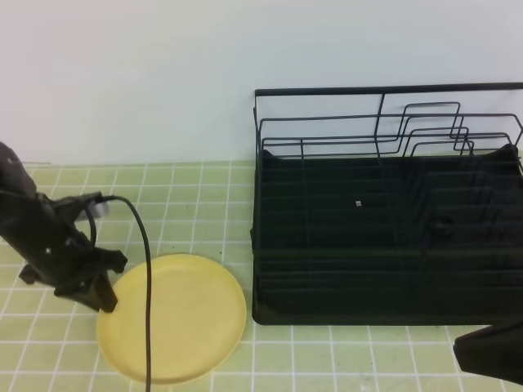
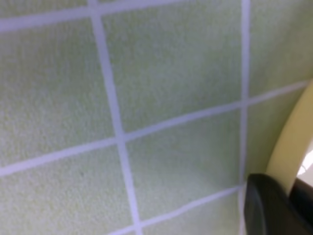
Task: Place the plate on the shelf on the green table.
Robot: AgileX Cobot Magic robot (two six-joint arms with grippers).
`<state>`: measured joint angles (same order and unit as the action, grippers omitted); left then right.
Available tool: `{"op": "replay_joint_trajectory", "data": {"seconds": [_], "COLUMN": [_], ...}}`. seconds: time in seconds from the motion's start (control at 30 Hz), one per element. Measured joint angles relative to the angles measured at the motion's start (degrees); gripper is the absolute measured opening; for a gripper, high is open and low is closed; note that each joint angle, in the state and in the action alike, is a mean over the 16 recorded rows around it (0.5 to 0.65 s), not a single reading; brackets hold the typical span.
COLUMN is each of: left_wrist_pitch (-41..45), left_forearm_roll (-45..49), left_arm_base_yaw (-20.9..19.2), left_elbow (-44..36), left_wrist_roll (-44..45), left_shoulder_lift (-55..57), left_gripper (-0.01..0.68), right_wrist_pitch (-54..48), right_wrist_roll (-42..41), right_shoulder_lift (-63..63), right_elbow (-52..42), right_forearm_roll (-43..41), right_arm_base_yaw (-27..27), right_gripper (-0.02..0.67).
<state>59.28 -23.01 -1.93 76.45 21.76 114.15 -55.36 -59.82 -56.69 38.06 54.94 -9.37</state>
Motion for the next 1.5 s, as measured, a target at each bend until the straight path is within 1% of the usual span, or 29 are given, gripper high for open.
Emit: {"op": "replay_joint_trajectory", "data": {"seconds": [0.27, 0.63, 0.73, 0.83, 1.0, 1.13, 1.27, 1.37, 1.5], "left_wrist_pitch": [3.5, 8.6, 9.7, 11.0, 11.6, 11.6, 11.5, 10.9, 10.9], "left_forearm_roll": [1.4, 4.9, 2.8, -1.1, -8.2, -12.3, -13.3, -12.1, -10.3], "left_arm_base_yaw": [0.0, 0.0, 0.0, 0.0, 0.6, 2.6, 6.1, 9.2, 13.6], "left_elbow": [4.0, 11.4, 13.1, 14.4, 15.7, 15.8, 15.7, 15.8, 15.7], "left_wrist_roll": [-0.8, -3.6, -3.9, -3.8, -3.6, -4.0, -5.3, -6.4, -8.0], "left_shoulder_lift": [-3.8, -13.4, -16.3, -19.0, -21.8, -23.1, -23.3, -23.2, -23.3], "left_gripper": [0.0, 0.0, 0.0, 0.0, 0.0, 0.0, 0.0, 0.0, 0.0], "right_wrist_pitch": [0.0, 0.0, -0.2, -0.2, 1.4, 3.7, 6.1, 7.9, 9.6], "right_wrist_roll": [0.0, 0.0, 0.0, 0.0, 0.0, 0.1, 0.8, 1.6, 2.6], "right_shoulder_lift": [0.0, 0.0, 0.0, 0.0, 0.0, -0.1, -0.4, -0.7, -1.2], "right_elbow": [0.0, 0.0, 0.0, 0.0, 0.0, 0.1, 0.2, 0.4, 0.5], "right_forearm_roll": [0.0, 0.1, 0.6, 2.1, 7.2, 12.7, 17.9, 21.1, 23.8], "right_arm_base_yaw": [0.0, 0.0, 0.0, 0.0, 0.0, 0.0, 0.0, 0.0, 0.0], "right_gripper": [-0.002, -0.002, -0.002, -0.002, -0.002, -0.002, 0.012, 0.049, 0.126]}}
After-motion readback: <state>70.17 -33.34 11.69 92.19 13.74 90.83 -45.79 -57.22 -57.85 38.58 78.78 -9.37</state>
